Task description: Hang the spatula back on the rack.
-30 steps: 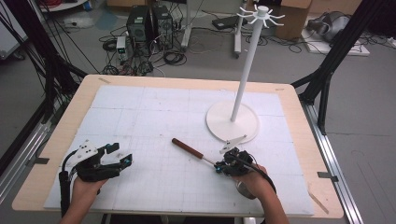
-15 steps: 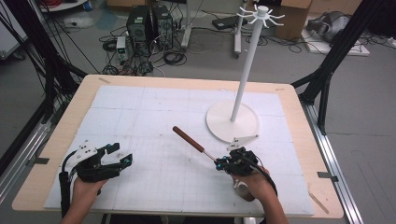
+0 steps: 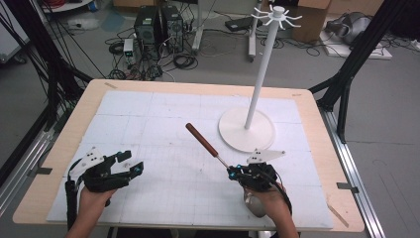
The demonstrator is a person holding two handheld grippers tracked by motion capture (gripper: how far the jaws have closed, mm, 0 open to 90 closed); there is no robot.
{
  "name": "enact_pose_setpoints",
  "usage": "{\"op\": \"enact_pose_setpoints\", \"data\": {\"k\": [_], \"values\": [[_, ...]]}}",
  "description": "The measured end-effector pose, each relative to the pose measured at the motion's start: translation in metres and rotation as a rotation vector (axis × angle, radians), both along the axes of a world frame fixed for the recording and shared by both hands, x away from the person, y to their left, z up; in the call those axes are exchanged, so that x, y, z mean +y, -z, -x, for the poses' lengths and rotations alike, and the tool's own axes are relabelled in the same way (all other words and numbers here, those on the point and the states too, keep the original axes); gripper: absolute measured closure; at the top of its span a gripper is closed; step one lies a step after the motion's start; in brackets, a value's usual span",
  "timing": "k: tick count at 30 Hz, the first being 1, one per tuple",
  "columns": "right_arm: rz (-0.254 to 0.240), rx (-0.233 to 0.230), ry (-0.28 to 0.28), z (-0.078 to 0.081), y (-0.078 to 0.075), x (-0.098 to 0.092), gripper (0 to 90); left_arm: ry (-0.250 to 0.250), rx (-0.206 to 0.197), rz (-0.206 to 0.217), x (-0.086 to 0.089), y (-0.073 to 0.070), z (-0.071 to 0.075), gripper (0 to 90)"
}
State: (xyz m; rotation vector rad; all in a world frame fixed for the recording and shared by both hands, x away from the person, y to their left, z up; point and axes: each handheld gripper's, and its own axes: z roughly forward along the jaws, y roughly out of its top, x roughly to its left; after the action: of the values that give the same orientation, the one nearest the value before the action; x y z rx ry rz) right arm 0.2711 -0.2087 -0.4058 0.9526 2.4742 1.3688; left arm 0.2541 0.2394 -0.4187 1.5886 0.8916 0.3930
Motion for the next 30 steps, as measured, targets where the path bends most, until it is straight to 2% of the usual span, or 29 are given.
{"op": "enact_pose_setpoints", "data": {"k": [4,8,9,12,14,15,18,19,20,21,22,23,25,28,30], "values": [[-0.024,-0.012,0.005,0.002,0.000,-0.001,84.8,0.007,0.003,-0.007,-0.001,0.000,0.000,28.6],[-0.037,-0.042,0.012,0.004,-0.004,-0.001,84.8,0.040,0.013,0.019,-0.006,-0.005,-0.007,31.2],[-0.049,-0.059,0.021,0.007,-0.007,0.000,84.8,0.058,0.009,0.025,-0.012,-0.011,-0.011,34.2],[-0.069,-0.083,0.031,0.009,-0.010,0.001,84.8,0.081,0.006,0.031,-0.021,-0.023,-0.018,33.4],[-0.071,-0.101,0.043,0.012,-0.013,0.003,84.7,0.100,-0.004,0.046,-0.030,-0.035,-0.025,32.2],[-0.071,-0.101,0.043,0.012,-0.013,0.003,84.7,0.100,-0.004,0.046,-0.030,-0.035,-0.025,31.3],[-0.088,-0.149,0.059,0.016,-0.020,0.012,84.7,0.141,-0.016,0.072,-0.050,-0.061,-0.041,30.5],[-0.092,-0.161,0.063,0.018,-0.021,0.015,84.7,0.158,-0.021,0.074,-0.055,-0.067,-0.044,30.5],[-0.092,-0.161,0.063,0.018,-0.021,0.015,84.7,0.158,-0.021,0.074,-0.055,-0.067,-0.044,30.5],[-0.097,-0.185,0.070,0.020,-0.025,0.020,84.7,0.184,-0.031,0.074,-0.066,-0.079,-0.050,30.7],[-0.100,-0.196,0.070,0.021,-0.027,0.022,84.7,0.189,-0.040,0.074,-0.072,-0.084,-0.053,31.4],[-0.100,-0.202,0.071,0.022,-0.029,0.025,84.7,0.189,-0.040,0.074,-0.072,-0.084,-0.053,32.1],[-0.096,-0.218,0.074,0.023,-0.030,0.026,84.7,0.206,-0.046,0.065,-0.082,-0.093,-0.057,32.2],[-0.088,-0.230,0.081,0.025,-0.033,0.031,84.7,0.225,-0.041,0.074,-0.094,-0.103,-0.063,32.0],[-0.083,-0.238,0.086,0.027,-0.034,0.032,84.7,0.241,-0.016,0.080,-0.106,-0.109,-0.069,30.5]]}}
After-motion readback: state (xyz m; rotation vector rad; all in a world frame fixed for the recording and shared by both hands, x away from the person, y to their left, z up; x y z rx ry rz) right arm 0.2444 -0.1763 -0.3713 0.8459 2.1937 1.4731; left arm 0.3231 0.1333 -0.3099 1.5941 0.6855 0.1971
